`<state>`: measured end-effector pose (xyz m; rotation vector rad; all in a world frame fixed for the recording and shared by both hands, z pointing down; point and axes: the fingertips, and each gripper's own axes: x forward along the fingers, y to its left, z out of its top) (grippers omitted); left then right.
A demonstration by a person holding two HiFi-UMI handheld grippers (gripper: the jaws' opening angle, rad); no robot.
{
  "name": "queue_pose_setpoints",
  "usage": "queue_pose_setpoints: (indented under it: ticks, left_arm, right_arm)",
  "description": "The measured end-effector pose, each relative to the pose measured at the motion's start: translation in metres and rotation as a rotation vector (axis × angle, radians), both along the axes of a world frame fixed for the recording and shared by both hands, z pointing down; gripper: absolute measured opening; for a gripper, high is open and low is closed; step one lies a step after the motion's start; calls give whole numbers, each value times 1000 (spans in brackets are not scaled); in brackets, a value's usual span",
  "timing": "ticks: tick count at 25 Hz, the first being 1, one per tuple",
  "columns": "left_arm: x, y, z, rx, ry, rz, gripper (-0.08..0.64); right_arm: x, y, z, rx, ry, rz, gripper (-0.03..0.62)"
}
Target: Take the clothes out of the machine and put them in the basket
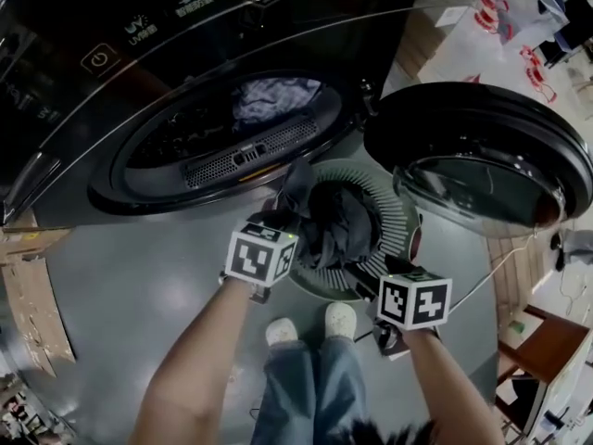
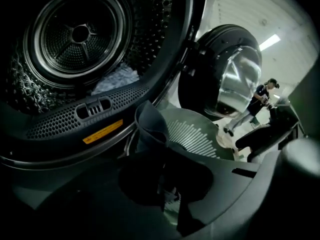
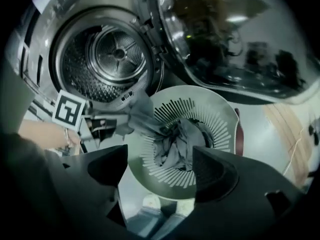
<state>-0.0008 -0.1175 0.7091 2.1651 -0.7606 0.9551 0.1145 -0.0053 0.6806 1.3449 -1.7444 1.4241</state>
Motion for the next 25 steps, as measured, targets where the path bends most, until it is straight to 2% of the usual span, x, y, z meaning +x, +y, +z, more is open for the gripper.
queue_pose_setpoints:
  ticks: [5, 8, 11, 12, 13, 14, 15, 19, 25]
  left_arm:
    - [25, 48, -19, -110, 142, 118, 20]
    - [36, 74, -25, -150, 159, 187, 20]
    - [47, 91, -36, -166, 193, 196, 20]
    - [51, 94, -40, -167, 205, 188, 37]
    - [53, 96, -43, -173, 211, 179, 156]
    - [56, 98, -45, -183, 213, 175, 266]
    - [57, 101, -47, -193, 211, 177, 287]
    - [60, 105, -54, -179, 177, 183, 305]
    - [55, 94, -69, -148, 123, 127, 330]
  right_arm:
    - [-1, 15, -13, 62, -31, 104, 364]
    - [-3, 24, -18, 75, -38, 140, 342]
    - [0, 30, -23, 89, -39, 168, 337]
    - [2, 30, -26, 97, -39, 180, 336]
    - [4, 29, -28, 106, -40, 193, 336]
    - [6, 28, -31, 114, -41, 207, 335]
    - [8, 28, -34, 121, -43, 221, 334]
    - [19, 30, -44, 137, -42, 248, 331]
    - [35, 34, -47, 126, -46, 257, 328]
